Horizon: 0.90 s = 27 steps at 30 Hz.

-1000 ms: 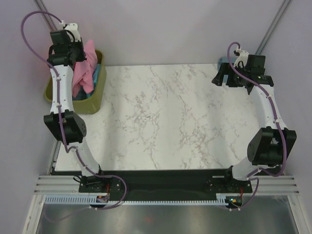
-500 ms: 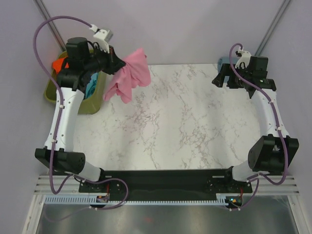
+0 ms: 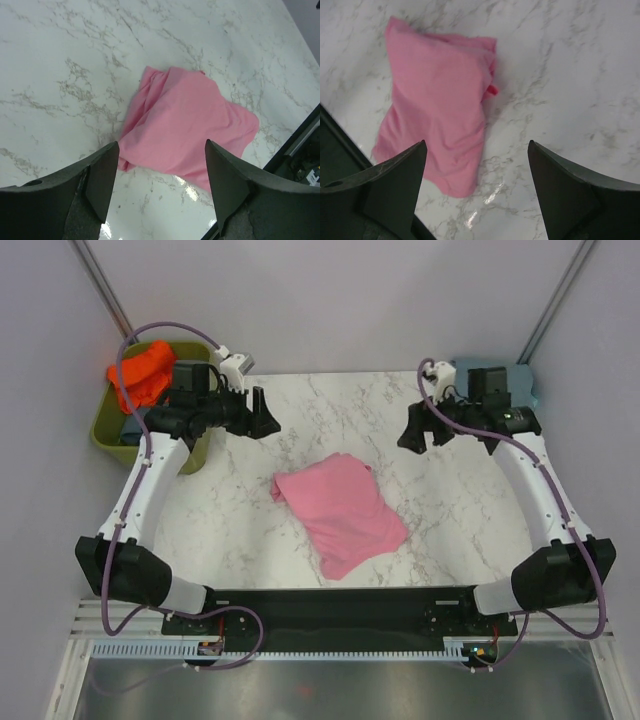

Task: Fold and stack the t-shirts
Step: Move the tshirt to the center of the board

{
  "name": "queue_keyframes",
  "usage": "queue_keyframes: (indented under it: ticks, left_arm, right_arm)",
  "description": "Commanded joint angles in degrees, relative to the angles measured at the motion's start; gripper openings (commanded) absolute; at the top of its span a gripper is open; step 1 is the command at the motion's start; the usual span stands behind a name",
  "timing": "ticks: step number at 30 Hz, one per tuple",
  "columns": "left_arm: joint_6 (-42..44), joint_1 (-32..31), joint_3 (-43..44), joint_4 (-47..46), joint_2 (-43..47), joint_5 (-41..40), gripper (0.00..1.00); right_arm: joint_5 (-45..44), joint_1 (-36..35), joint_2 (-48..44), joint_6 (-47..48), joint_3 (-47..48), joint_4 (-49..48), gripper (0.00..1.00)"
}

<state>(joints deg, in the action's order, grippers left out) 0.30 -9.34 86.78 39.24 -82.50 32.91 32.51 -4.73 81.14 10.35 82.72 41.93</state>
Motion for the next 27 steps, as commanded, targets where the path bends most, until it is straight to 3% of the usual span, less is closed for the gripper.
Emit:
queue_keyframes:
  ticks: [1, 4, 12, 21, 25, 27]
  left_arm:
    - [0.76, 0.20, -3.80, -0.13, 1.20, -2.75, 0.76]
    - [0.41, 0.20, -7.49, -0.31, 1.29, -3.11, 0.72]
    - [0.41, 0.20, -12.43, -0.31, -1.26, -3.11, 0.72]
    - [4.36, 0.12, -4.35, -0.75, -11.97, -6.89, 0.65]
    - [5.24, -1.11, 0.22, -0.49, -16.45, -9.08, 0.65]
    - [5.24, -1.12, 2.24, 0.22, -17.52, -9.44, 0.64]
  right_arm:
    - [7.47, -4.23, 5.14, 11.71, -2.82, 12.63, 0.90]
    - [11.25, -6.77, 9.71, 11.35, -5.63, 14.75, 0.88]
    - [1.35, -13.19, 19.30, 15.93, -4.23, 16.16, 0.82]
    - [-4.82, -15.92, 32.48, 19.53, 4.55, 18.89, 0.74]
    - [-7.19, -16.88, 36.71, 17.79, 8.06, 18.27, 0.66]
    - [-7.73, -17.76, 38.64, 16.73, 8.86, 18.27, 0.56]
